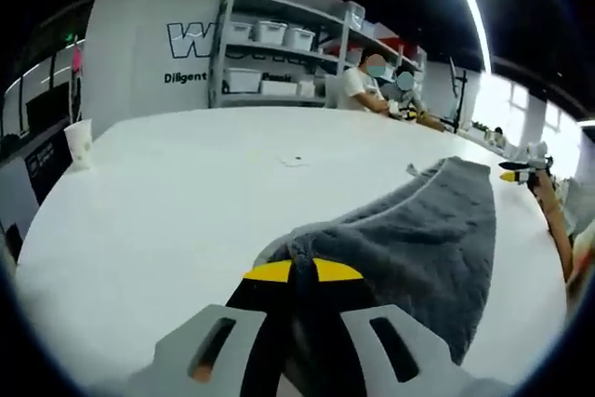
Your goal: Open the folded towel by lifting each exposed corner and separating the folded layers until the towel lies flat within the target outline without major curled edges
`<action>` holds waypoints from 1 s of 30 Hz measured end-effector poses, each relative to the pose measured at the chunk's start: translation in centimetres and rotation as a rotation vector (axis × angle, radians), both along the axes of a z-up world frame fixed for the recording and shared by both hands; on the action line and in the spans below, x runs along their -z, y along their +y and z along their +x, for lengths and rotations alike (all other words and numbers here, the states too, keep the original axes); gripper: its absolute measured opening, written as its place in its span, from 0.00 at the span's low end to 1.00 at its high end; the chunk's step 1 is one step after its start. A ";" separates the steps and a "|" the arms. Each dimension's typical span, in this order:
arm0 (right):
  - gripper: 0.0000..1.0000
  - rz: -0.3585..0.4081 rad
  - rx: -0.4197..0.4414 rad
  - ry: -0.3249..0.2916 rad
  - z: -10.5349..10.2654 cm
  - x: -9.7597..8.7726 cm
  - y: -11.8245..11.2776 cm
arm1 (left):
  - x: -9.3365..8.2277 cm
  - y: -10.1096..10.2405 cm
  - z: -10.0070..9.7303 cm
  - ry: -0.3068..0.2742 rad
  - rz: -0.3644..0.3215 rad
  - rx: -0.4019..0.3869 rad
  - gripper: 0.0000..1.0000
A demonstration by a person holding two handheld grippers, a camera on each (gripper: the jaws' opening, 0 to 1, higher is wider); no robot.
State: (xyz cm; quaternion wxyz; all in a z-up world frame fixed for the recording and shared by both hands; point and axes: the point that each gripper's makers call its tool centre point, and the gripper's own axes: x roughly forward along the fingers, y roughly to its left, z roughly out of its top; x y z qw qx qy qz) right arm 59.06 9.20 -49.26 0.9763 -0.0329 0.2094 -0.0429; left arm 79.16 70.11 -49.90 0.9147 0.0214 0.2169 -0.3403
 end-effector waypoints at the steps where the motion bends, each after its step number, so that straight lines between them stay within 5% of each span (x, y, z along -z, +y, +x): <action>1: 0.99 0.001 0.000 0.004 0.0 0.1 0.0 | -0.3 -0.1 -0.1 -0.012 -0.001 0.002 0.04; 13: 0.99 0.005 -0.004 0.011 -0.1 0.2 0.1 | -3.4 -1.2 -2.1 -0.099 0.013 0.040 0.04; 30: 0.99 0.002 -0.012 0.031 0.0 0.5 0.5 | -6.6 -2.6 -9.0 -0.197 -0.003 0.139 0.04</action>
